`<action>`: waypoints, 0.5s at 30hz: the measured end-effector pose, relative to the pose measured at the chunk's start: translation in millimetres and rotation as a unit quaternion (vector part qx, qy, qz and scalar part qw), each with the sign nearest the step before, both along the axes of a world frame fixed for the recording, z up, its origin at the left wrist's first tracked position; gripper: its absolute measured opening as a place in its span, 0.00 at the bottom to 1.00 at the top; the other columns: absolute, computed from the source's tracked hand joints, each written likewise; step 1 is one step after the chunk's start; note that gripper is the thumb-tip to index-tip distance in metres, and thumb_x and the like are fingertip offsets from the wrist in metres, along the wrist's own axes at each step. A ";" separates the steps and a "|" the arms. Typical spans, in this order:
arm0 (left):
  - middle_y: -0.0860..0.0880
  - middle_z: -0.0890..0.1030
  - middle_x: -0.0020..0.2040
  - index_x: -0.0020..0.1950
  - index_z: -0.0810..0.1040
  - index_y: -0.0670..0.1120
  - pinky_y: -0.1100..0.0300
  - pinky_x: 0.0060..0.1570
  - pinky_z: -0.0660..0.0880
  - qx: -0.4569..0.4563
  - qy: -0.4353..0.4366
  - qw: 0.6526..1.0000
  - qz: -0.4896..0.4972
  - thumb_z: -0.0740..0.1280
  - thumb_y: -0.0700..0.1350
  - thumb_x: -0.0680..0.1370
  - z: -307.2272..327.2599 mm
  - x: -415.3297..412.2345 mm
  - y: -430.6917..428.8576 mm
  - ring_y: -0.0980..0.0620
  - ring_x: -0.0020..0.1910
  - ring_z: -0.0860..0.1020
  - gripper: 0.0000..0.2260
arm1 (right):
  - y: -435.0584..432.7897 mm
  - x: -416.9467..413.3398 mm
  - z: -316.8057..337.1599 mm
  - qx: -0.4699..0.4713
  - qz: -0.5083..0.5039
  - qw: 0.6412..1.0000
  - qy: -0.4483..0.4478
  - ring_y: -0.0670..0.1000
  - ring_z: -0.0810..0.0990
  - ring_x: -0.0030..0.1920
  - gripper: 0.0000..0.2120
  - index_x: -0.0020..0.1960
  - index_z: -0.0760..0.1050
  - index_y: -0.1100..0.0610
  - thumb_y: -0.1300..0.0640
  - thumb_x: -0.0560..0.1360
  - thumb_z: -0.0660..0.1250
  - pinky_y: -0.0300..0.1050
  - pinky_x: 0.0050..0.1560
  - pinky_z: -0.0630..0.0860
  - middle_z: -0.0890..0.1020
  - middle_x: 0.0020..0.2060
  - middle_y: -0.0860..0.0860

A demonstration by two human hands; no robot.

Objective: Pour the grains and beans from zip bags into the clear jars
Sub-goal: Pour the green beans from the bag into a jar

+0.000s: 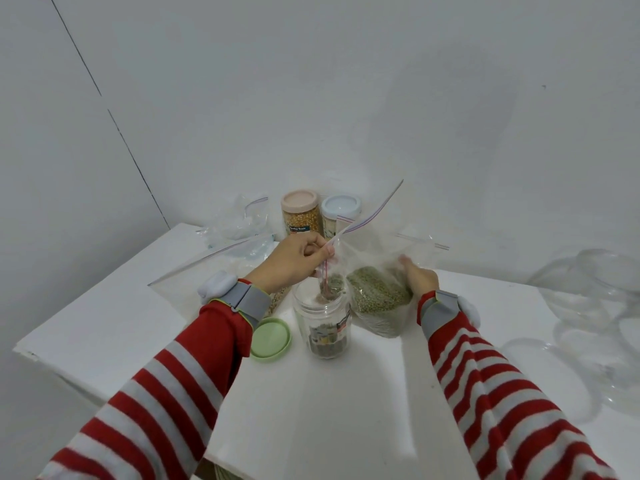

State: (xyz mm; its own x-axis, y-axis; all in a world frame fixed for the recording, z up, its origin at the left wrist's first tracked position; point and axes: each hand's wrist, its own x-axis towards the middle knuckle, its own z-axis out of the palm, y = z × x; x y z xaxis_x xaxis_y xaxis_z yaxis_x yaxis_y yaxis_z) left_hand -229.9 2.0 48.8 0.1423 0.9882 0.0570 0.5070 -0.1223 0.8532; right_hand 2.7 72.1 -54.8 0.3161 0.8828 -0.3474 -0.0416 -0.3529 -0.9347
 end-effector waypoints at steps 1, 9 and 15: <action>0.41 0.85 0.48 0.51 0.79 0.41 0.66 0.39 0.79 -0.001 -0.001 1.000 -0.001 0.64 0.46 0.81 -0.1 0.3 0.1 0.52 0.43 0.80 0.08 | 0.8 -0.1 -0.6 0.009 0.020 1.000 -0.007 0.54 0.76 0.42 0.13 0.44 0.76 0.58 0.48 0.77 0.67 0.44 0.47 0.70 0.80 0.43 0.55; 0.39 0.85 0.42 0.46 0.81 0.46 0.54 0.49 0.82 0.021 0.015 1.000 0.013 0.67 0.47 0.80 -1.4 -2.3 -3.2 0.48 0.41 0.83 0.07 | -17.7 6.2 -17.8 0.177 -0.070 0.978 0.087 0.46 0.77 0.46 0.02 0.50 0.76 0.51 0.54 0.80 0.65 0.39 0.46 0.72 0.79 0.43 0.45; 0.45 0.86 0.41 0.49 0.81 0.42 0.54 0.49 0.82 0.017 -0.005 1.000 0.010 0.68 0.46 0.79 1.9 -3.8 -6.0 0.49 0.43 0.84 0.08 | -25.6 13.4 16.3 0.210 -0.086 0.972 0.062 0.42 0.74 0.39 0.08 0.53 0.71 0.54 0.52 0.84 0.56 0.36 0.40 0.70 0.77 0.36 0.43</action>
